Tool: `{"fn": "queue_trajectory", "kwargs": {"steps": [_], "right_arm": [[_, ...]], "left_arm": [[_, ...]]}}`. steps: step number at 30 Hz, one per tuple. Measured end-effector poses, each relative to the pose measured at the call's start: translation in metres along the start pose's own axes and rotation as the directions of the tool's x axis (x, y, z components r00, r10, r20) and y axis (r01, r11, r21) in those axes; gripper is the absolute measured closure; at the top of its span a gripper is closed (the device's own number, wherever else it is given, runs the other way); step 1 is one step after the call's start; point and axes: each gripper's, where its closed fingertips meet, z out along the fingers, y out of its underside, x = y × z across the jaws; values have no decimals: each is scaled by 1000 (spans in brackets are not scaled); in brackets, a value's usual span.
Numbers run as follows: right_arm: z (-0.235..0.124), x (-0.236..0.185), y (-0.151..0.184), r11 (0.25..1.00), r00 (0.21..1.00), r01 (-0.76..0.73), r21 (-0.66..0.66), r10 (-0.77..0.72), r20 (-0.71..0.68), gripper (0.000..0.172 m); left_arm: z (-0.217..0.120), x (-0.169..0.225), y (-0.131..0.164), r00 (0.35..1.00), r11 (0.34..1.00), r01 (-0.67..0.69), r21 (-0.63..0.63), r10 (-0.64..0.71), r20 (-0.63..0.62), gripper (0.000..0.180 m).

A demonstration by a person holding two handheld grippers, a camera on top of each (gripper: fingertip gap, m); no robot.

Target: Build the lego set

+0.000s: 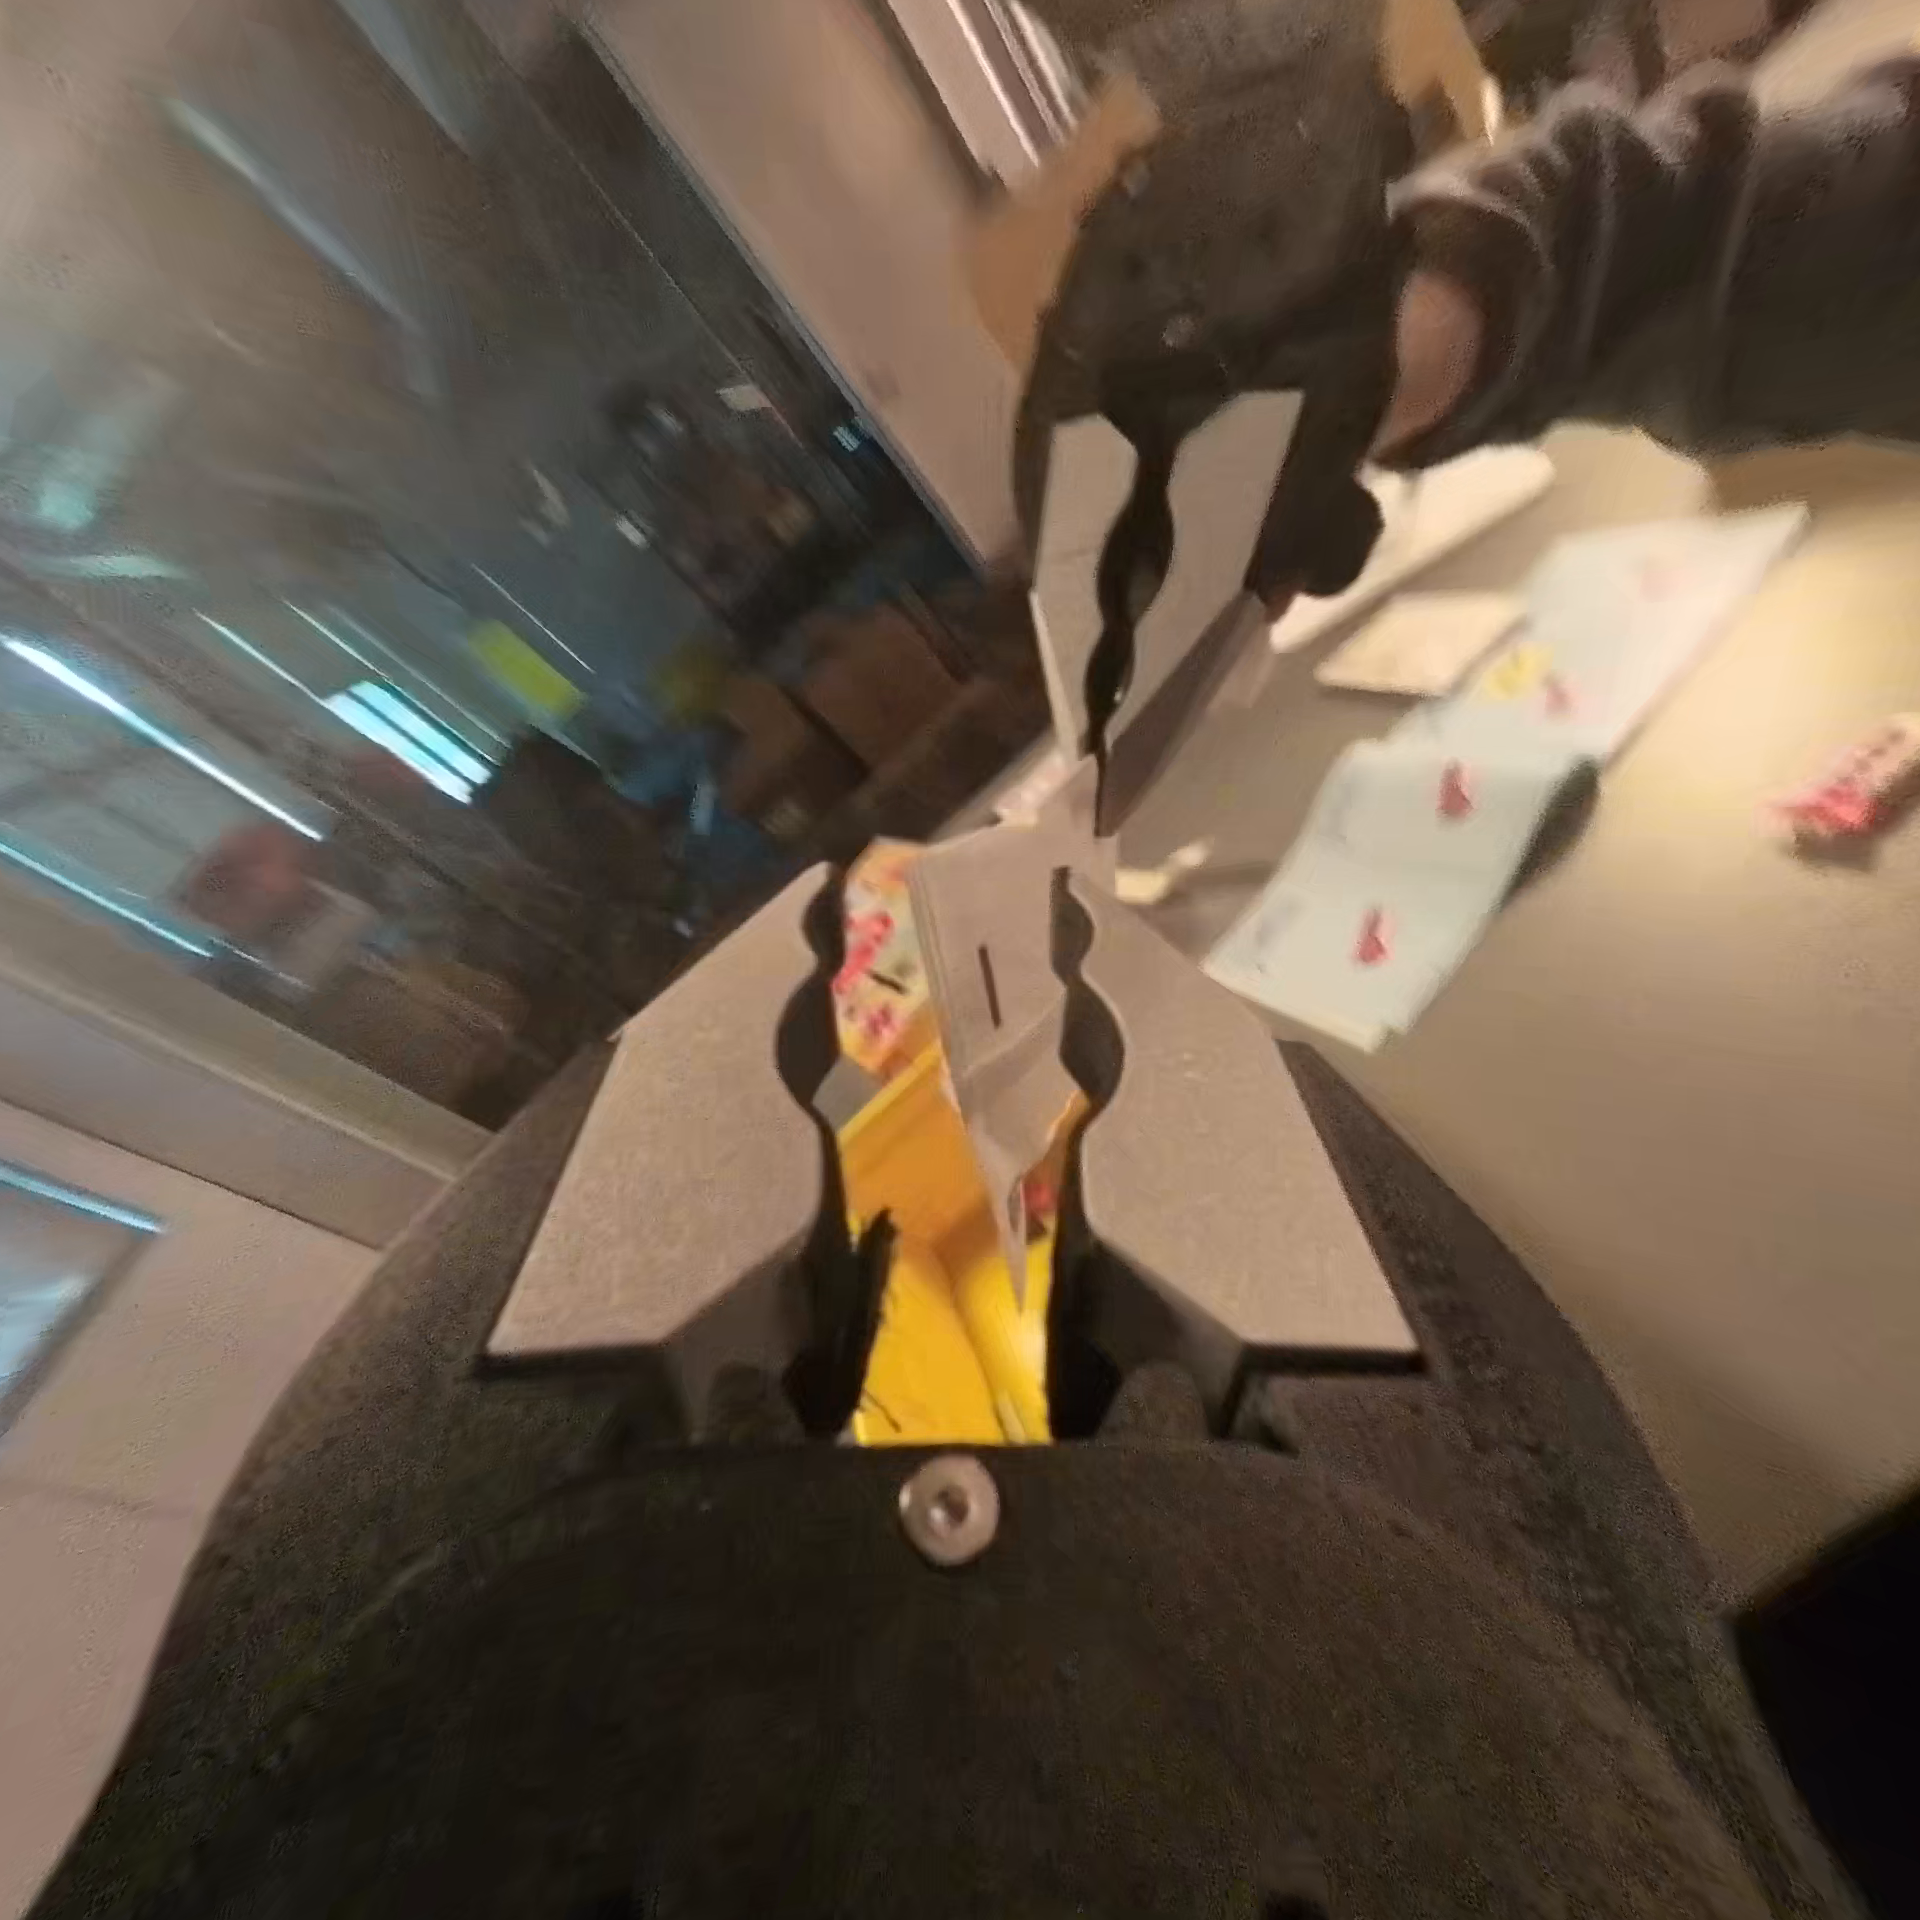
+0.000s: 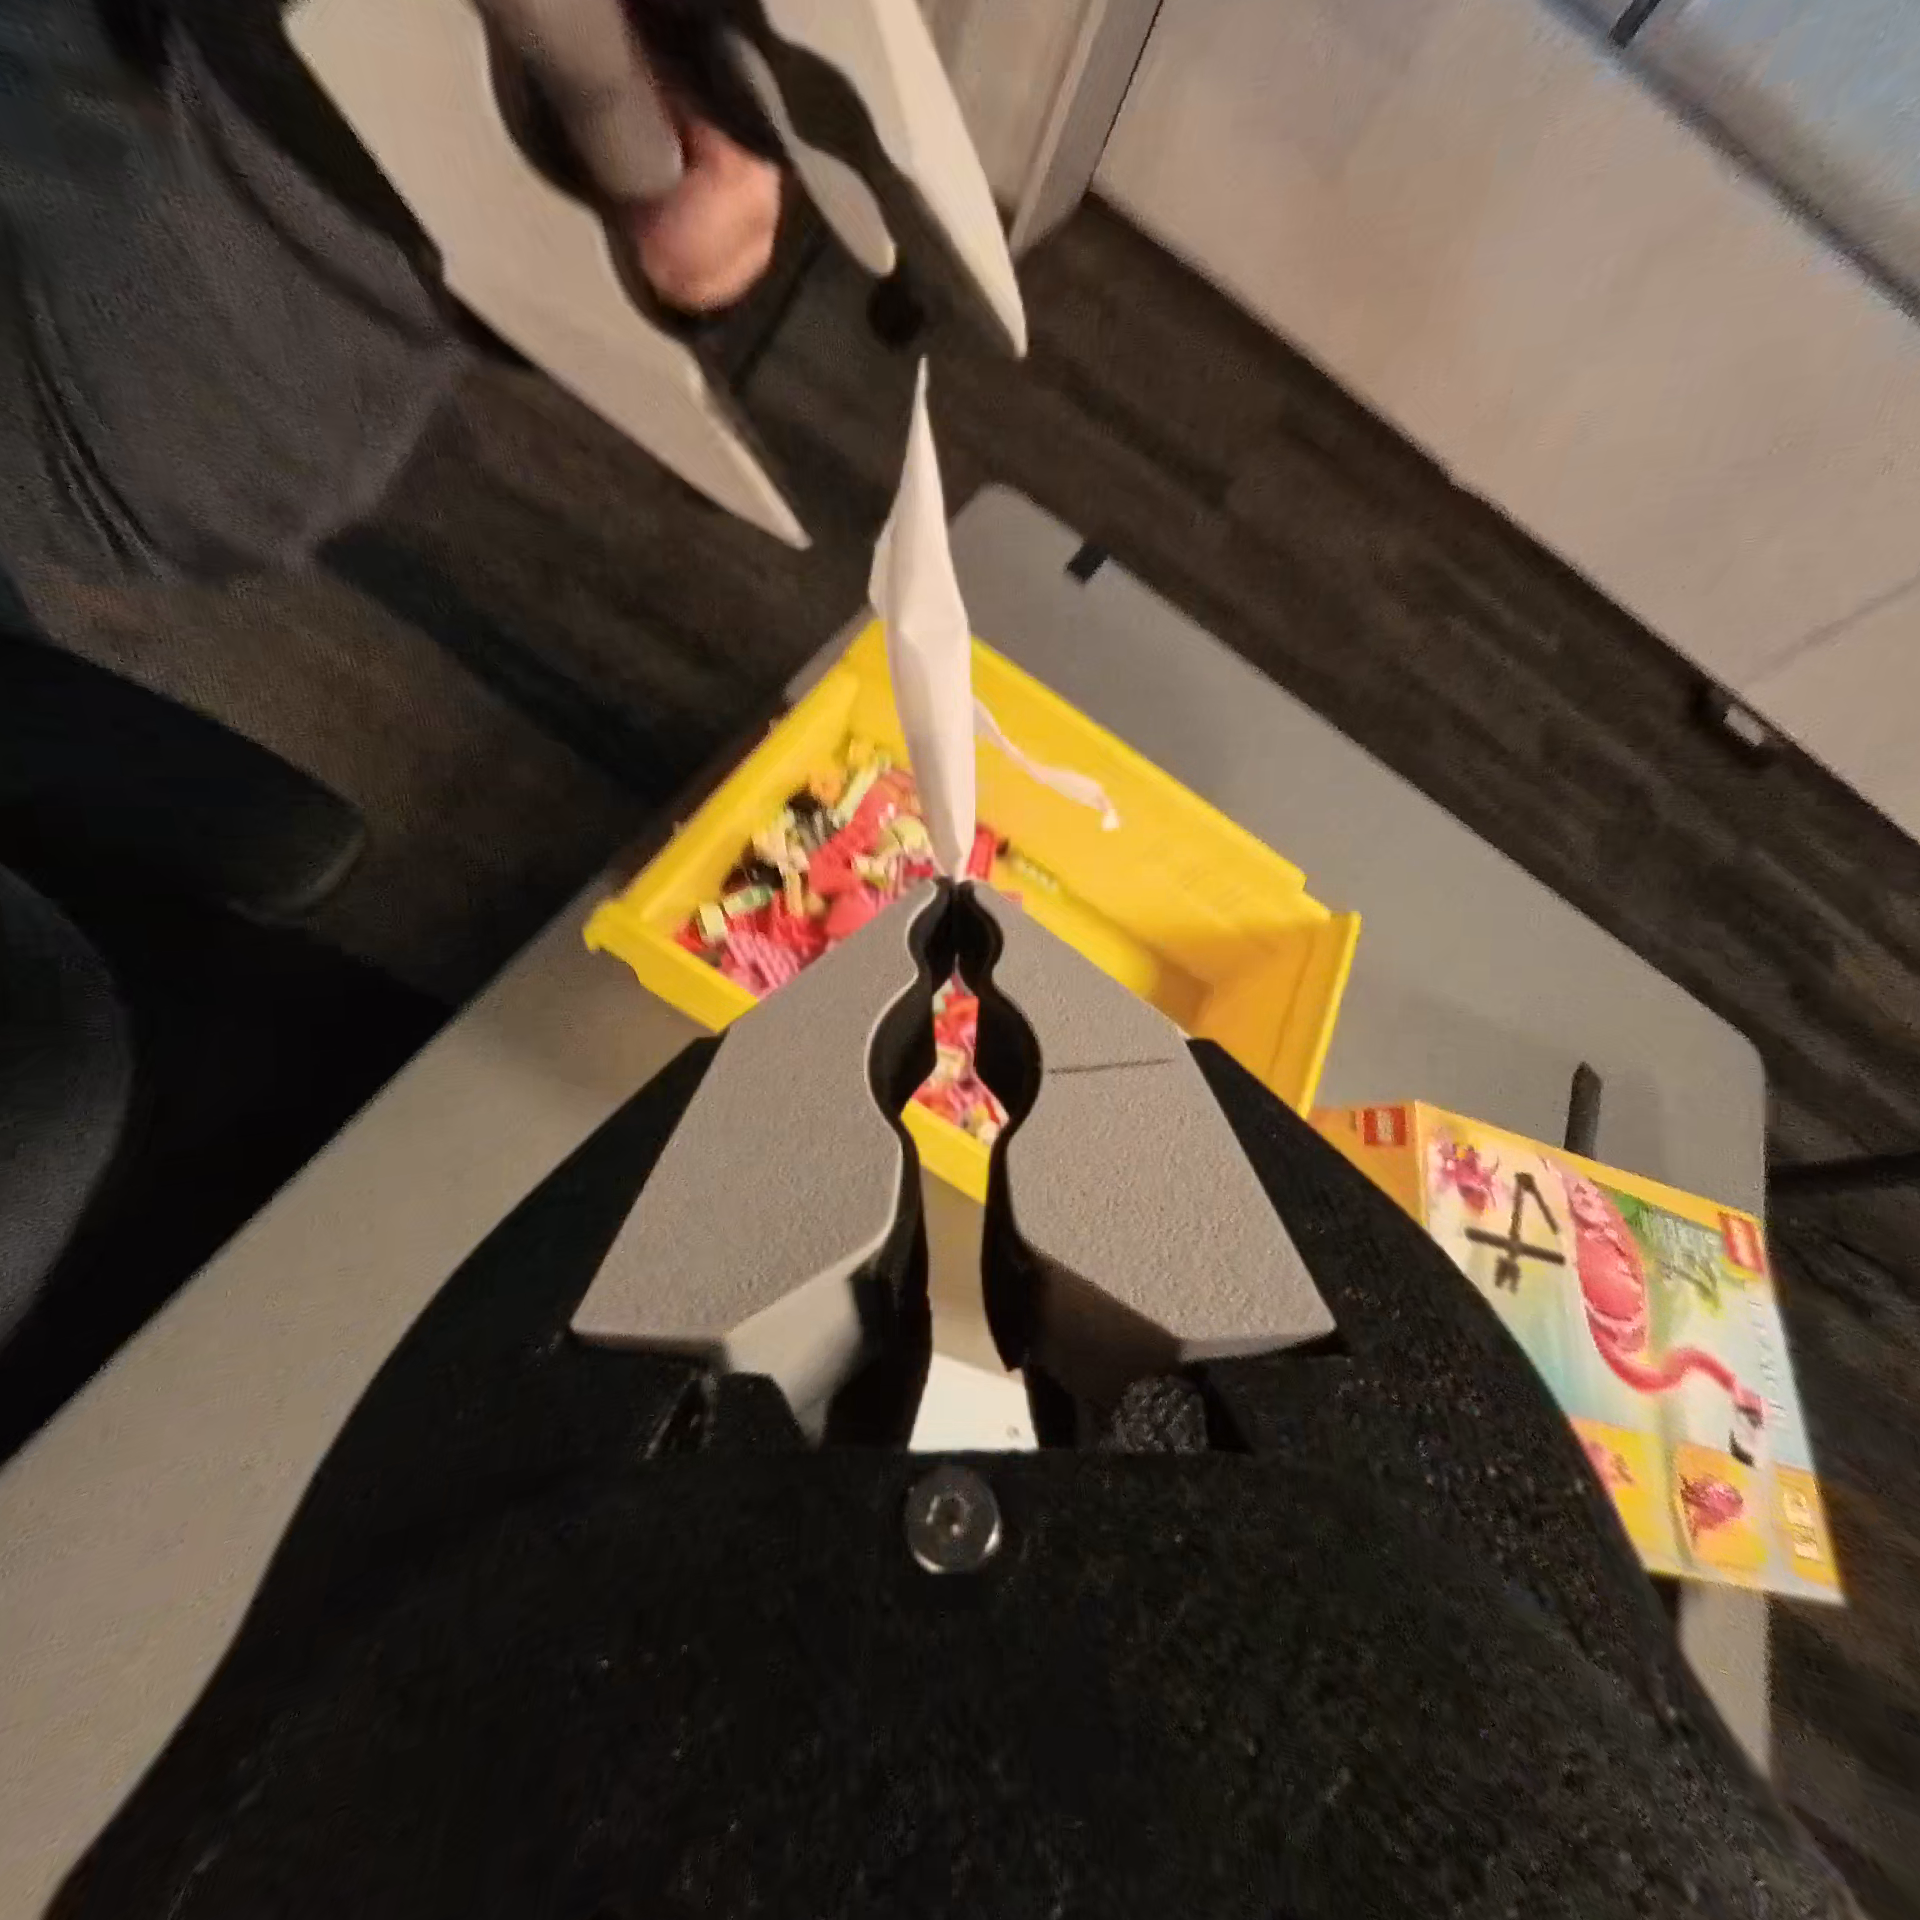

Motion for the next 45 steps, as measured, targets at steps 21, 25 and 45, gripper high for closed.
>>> {"fn": "queue_trajectory", "kwargs": {"steps": [21,25,45], "right_arm": [[84,35,67,978,1000,8,-209,-4,18,172],[88,23,58,989,995,-27,-147,41,90,172],[-182,-20,73,624,668,-368,690,693,-270,172]], "left_arm": [[45,13,129,918,915,259,-310,-333,-215,180],[45,4,127,916,912,309,-269,-362,-175,180],[-6,-8,36,744,757,583,296,-643,180,155]]}}
